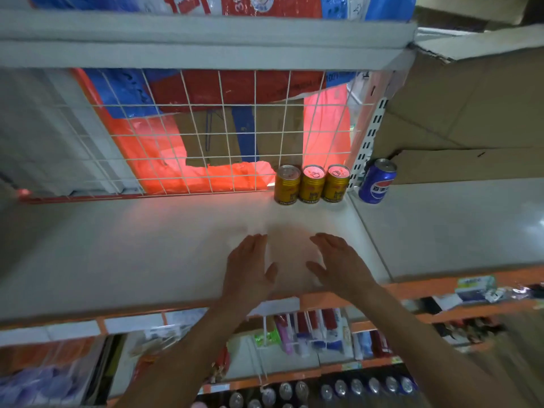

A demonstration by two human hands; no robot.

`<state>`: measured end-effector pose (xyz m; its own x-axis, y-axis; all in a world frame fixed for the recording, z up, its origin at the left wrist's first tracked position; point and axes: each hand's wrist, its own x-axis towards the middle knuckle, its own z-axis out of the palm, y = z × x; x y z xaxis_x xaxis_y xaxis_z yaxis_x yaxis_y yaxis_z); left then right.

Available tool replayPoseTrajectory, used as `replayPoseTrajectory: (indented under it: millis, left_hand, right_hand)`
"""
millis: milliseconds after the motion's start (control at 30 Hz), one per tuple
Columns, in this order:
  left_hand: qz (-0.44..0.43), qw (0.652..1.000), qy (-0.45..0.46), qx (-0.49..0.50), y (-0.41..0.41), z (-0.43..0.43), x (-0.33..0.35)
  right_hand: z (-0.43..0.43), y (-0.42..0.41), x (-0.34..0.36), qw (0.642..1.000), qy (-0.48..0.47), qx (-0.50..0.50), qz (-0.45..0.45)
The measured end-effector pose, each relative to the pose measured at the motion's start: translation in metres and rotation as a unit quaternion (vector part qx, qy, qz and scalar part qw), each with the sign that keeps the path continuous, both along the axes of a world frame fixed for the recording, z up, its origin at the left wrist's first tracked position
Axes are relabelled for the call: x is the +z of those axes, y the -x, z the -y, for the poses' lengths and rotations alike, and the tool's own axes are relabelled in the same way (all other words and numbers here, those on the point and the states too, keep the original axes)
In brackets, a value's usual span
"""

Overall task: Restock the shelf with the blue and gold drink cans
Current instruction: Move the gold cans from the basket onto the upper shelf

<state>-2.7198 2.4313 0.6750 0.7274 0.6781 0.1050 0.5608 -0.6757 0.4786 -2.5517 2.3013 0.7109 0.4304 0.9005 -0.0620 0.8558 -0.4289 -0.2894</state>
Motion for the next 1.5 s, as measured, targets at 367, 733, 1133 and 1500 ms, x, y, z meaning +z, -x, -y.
replayPoseTrajectory:
  millis: [367, 733, 1133, 1500]
  left_hand:
    - [0.008, 0.993, -0.075, 0.094, 0.138, 0.097, -0.028]
    - [-0.075, 0.961, 0.056, 0.258, 0.262, 0.198, -0.103]
    - [-0.086, 0.942, 0.153, 0.285, 0.383, 0.236, -0.189]
    - [-0.133, 0.949, 0.165, 0.232, 0.455, 0.201, -0.326]
  right_hand:
    - [0.04, 0.109, -0.03, 0.988, -0.04, 0.152, 0.002]
    - [0.076, 0.206, -0.087, 0.954, -0.015, 0.29, -0.074]
    - [0.095, 0.314, -0.19, 0.921, 0.171, 0.348, -0.05]
    - [0.07, 0.419, -0.348, 0.912, 0.261, 0.305, -0.083]
